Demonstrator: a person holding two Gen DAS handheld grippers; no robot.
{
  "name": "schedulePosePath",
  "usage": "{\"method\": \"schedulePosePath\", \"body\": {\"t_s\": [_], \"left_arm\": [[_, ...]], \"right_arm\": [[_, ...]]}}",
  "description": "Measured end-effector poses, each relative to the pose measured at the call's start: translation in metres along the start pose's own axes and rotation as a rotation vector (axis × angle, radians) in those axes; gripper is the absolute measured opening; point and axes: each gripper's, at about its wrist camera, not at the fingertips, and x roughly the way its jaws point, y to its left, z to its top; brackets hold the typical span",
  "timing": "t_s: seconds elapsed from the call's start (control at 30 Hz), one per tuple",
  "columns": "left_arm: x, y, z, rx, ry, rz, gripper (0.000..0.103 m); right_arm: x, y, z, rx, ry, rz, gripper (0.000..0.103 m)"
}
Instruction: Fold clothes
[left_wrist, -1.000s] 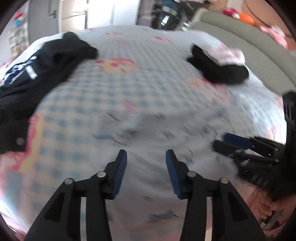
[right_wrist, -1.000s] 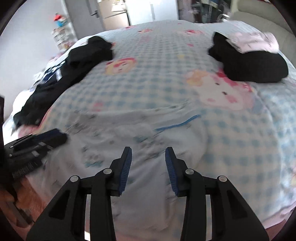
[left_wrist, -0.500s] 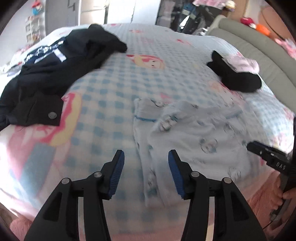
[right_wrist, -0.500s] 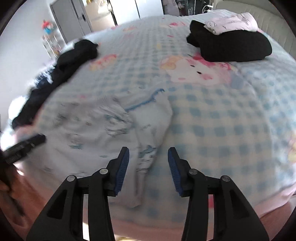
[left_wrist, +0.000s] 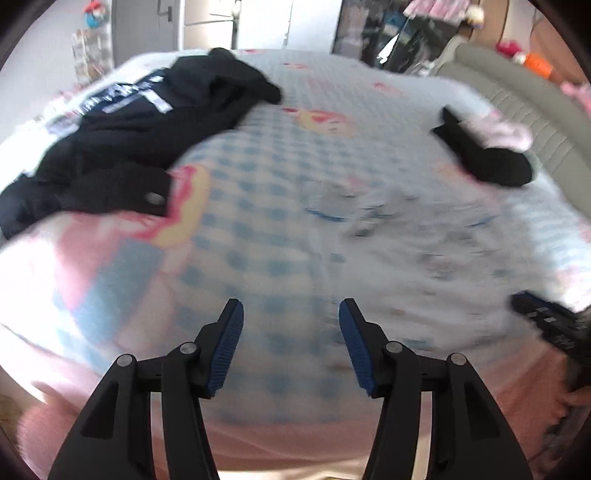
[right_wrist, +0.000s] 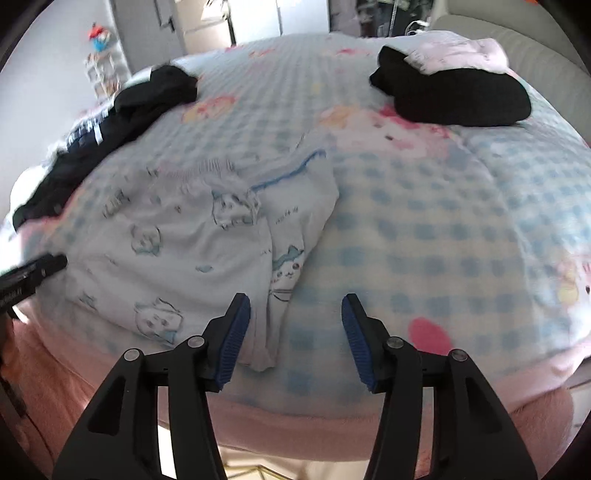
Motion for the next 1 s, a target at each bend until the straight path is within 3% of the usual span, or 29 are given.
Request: {"method": "schedulePosePath", "body": {"t_s": [0.07, 0.17, 0.2, 0.27, 0.33, 0.37, 0.4, 0.43, 0.57, 0.6, 0.63, 0.7, 0.8, 0.87, 0.9, 0.97, 1.0], "left_arm": [[0.002, -0.013, -0.007, 0.032, 0.006, -0.052, 0.055], [0.017, -0.021, -0.008, 0.06, 0.044, -0.023, 0.055], [0.021, -0.021, -0.007, 0.065, 0.058, 0.0, 0.055], [0.025, -0.018, -0.003, 0.103, 0.08, 0.126, 0.058], [0.028, -0.016, 0.001, 0.141, 0.1, 0.247, 0.058], [0.026, -0.017, 0.004, 0.156, 0.091, 0.268, 0.058], [0.022, -0.019, 0.007, 0.153, 0.077, 0.237, 0.058], [0.019, -0.021, 0.01, 0.149, 0.064, 0.204, 0.057], [0.021, -0.038, 0.011, 0.156, 0.028, 0.047, 0.057], [0.025, -0.041, 0.01, 0.159, 0.034, 0.046, 0.057], [0.034, -0.042, 0.009, 0.168, 0.061, 0.112, 0.058], [0.051, -0.042, 0.006, 0.18, 0.112, 0.237, 0.062], [0.039, -0.03, 0.008, 0.131, 0.081, 0.236, 0.066], [0.028, -0.026, 0.01, 0.103, 0.044, 0.219, 0.063], [0.022, -0.027, 0.01, 0.088, 0.01, 0.193, 0.061], [0.011, -0.025, 0.009, 0.02, -0.065, 0.133, 0.038], [0.007, -0.025, 0.008, -0.008, -0.099, 0.103, 0.033]], "right_arm": [[-0.001, 0.008, -0.004, -0.018, 0.003, 0.037, 0.052], [0.011, 0.013, -0.012, -0.043, 0.044, 0.01, 0.051], [0.016, 0.012, -0.014, -0.042, 0.062, -0.007, 0.052], [0.016, 0.003, -0.014, -0.001, 0.07, 0.002, 0.053], [0.01, 0.001, -0.012, -0.027, 0.052, -0.049, 0.056], [0.006, 0.003, -0.011, -0.062, 0.037, -0.121, 0.056], [0.002, 0.004, -0.01, -0.09, 0.021, -0.195, 0.056], [-0.002, 0.0, -0.009, -0.068, 0.014, -0.183, 0.056], [-0.006, -0.019, -0.002, 0.089, 0.037, 0.038, 0.056], [-0.003, -0.02, 0.0, 0.115, 0.056, 0.092, 0.056], [0.0, -0.017, 0.001, 0.114, 0.067, 0.116, 0.056], [0.009, -0.009, -0.002, 0.052, 0.095, 0.057, 0.054], [0.007, -0.02, -0.008, 0.042, 0.116, -0.052, 0.054], [-0.001, -0.035, -0.01, 0.083, 0.109, -0.06, 0.054], [-0.006, -0.042, -0.01, 0.124, 0.103, -0.012, 0.054], [-0.008, -0.047, -0.008, 0.196, 0.11, 0.138, 0.054], [-0.007, -0.047, -0.007, 0.222, 0.114, 0.198, 0.055]]}}
